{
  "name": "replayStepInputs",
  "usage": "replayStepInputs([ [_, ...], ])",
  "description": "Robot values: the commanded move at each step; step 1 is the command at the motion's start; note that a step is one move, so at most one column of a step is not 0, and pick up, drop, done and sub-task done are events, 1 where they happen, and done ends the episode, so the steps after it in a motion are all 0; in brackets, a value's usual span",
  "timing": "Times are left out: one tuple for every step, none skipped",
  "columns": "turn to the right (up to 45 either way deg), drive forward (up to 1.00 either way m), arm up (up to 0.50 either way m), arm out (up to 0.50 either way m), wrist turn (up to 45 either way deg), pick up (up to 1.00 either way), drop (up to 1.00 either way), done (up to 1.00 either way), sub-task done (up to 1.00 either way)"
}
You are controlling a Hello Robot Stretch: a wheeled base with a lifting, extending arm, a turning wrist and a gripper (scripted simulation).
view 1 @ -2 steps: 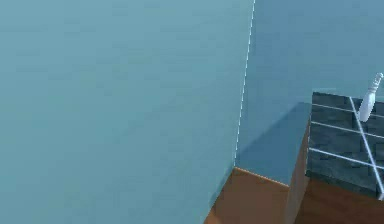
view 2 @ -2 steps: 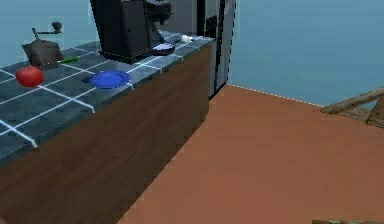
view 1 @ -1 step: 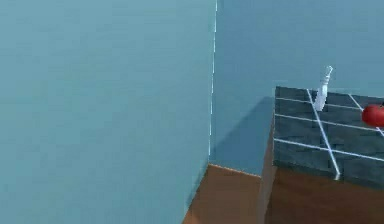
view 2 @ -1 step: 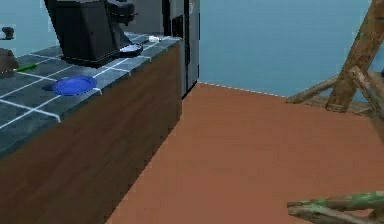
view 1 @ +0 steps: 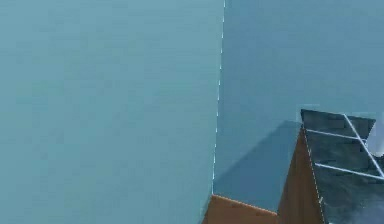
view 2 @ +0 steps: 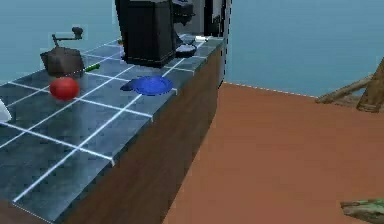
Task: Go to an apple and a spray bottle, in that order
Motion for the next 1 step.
replayStepInputs([
  [45.0,0.0,0.0,0.0,0.0,0.0,0.0,0.0,0.0],
])
